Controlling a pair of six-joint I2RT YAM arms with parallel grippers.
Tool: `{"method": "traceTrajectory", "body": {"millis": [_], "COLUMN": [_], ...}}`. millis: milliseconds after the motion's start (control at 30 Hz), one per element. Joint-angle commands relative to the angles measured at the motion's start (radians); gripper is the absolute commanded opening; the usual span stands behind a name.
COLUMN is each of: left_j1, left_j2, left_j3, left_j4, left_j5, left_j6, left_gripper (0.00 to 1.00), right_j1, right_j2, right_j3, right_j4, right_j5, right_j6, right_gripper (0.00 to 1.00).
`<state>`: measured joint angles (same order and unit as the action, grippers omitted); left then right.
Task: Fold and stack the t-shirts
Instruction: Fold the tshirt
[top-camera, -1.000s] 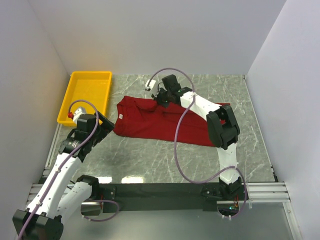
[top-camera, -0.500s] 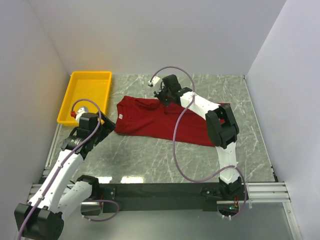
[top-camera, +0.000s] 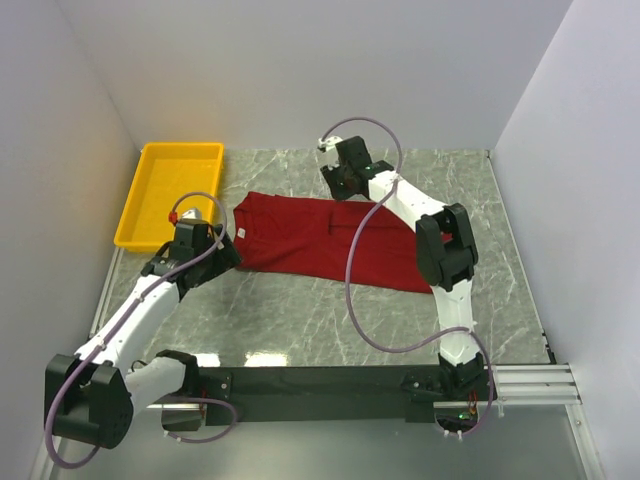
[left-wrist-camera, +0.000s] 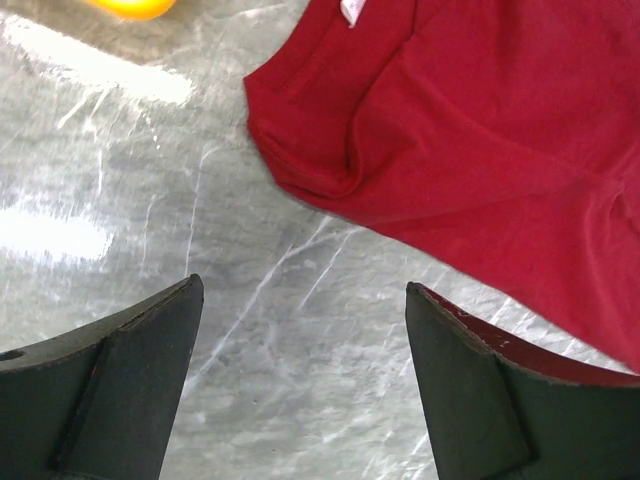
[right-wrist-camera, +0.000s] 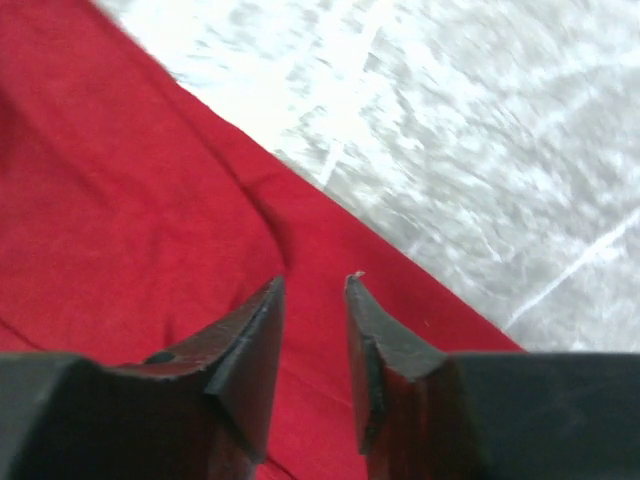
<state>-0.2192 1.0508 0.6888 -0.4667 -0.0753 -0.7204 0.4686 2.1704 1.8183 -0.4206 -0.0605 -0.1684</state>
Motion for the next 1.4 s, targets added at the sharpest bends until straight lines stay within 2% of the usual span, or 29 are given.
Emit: {"method": "traceTrajectory", "body": {"millis": [0, 67, 100, 167, 233, 333, 533, 667, 767, 900, 1133, 1367], "left_j1": [0.004, 0.004, 0.004, 0.004, 0.004, 0.004, 0.004, 0.001, 0.001, -0.019, -0.1, -0.124], "left_j2": [0.012, 0.032, 0.041, 0.072, 0.11, 0.173, 0.328, 0.412, 0.485, 0.569, 0.629, 0.678], "left_j3": [0.047, 0.054, 0.063, 0.075, 0.089, 0.112, 0.163, 0.237, 0.287, 0.359, 0.397, 0.419], "left_j4": [0.071, 0.077, 0.077, 0.076, 0.082, 0.112, 0.191, 0.198, 0.168, 0.085, 0.004, -0.032], "left_j5": [0.034, 0.038, 0.039, 0.04, 0.039, 0.068, 0.161, 0.148, 0.132, 0.106, -0.02, -0.141], "left_j6": [0.084, 0.113, 0.124, 0.156, 0.188, 0.223, 0.263, 0.305, 0.355, 0.427, 0.478, 0.473], "left_gripper": [0.87, 0.86, 0.85, 0.82, 0.79, 0.72, 0.63, 0.62, 0.58, 0.5, 0.47, 0.47], "right_j1": [-0.021, -0.034, -0.041, -0.062, -0.076, -0.093, -0.162, -0.231, -0.278, -0.332, -0.407, -0.452], "right_j2": [-0.014, -0.027, -0.05, -0.093, -0.139, -0.259, -0.457, -0.573, -0.642, -0.696, -0.733, -0.745], "right_j3": [0.012, -0.002, -0.022, -0.045, -0.089, -0.224, -0.448, -0.569, -0.635, -0.691, -0.731, -0.755], "right_j4": [-0.052, -0.056, -0.063, -0.101, -0.145, -0.139, -0.138, -0.156, -0.175, -0.184, -0.19, -0.204], "right_j5": [0.007, -0.022, -0.085, -0.212, -0.411, -0.49, -0.505, -0.525, -0.523, -0.522, -0.53, -0.529], "right_j6": [0.086, 0.093, 0.087, 0.005, -0.133, -0.232, -0.283, -0.293, -0.307, -0.316, -0.312, -0.321], "right_gripper": [0.4, 0.4, 0.4, 0.4, 0.4, 0.42, 0.42, 0.42, 0.42, 0.41, 0.41, 0.41]}}
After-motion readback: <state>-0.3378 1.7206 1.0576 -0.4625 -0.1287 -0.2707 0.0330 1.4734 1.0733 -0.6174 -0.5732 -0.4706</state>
